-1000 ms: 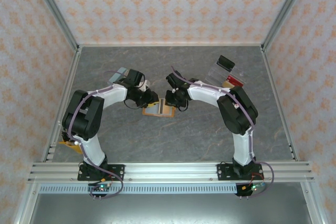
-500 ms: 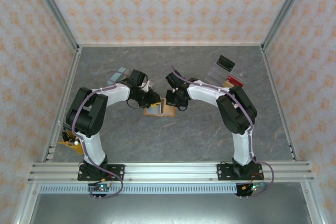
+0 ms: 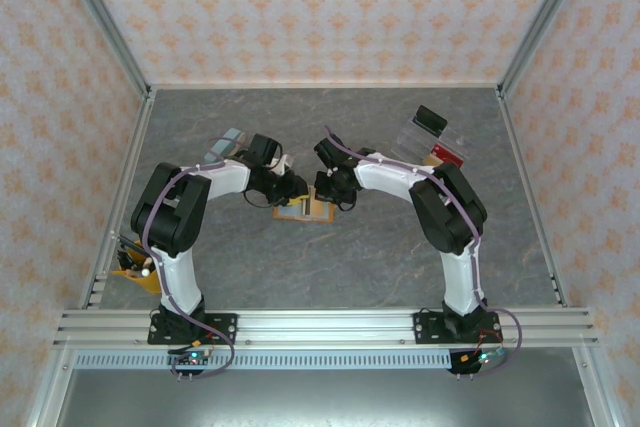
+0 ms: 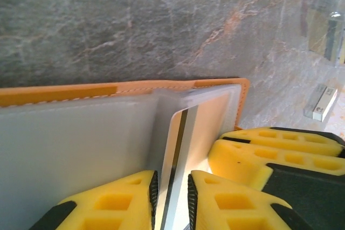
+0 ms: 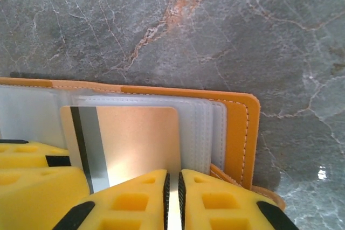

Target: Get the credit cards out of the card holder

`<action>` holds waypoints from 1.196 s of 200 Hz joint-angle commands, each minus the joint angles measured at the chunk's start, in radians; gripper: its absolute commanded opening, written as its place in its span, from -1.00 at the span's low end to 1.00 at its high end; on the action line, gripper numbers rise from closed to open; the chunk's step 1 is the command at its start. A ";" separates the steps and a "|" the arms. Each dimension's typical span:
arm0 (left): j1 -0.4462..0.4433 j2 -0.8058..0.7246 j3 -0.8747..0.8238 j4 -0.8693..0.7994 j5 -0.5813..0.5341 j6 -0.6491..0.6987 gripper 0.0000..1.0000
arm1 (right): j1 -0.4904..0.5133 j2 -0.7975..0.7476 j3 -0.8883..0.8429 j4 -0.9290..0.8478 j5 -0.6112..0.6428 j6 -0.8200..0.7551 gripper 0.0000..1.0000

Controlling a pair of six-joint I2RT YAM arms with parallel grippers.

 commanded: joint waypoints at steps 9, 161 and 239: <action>-0.003 0.006 -0.015 0.076 0.063 -0.017 -0.51 | -0.001 0.046 -0.001 -0.059 0.041 0.012 -0.69; 0.104 -0.130 -0.109 0.057 0.111 0.048 -1.00 | -0.005 0.065 0.000 -0.115 0.101 0.008 -0.71; 0.135 -0.341 -0.175 -0.040 -0.050 0.043 -1.00 | -0.032 -0.055 0.015 0.058 -0.082 -0.023 -0.52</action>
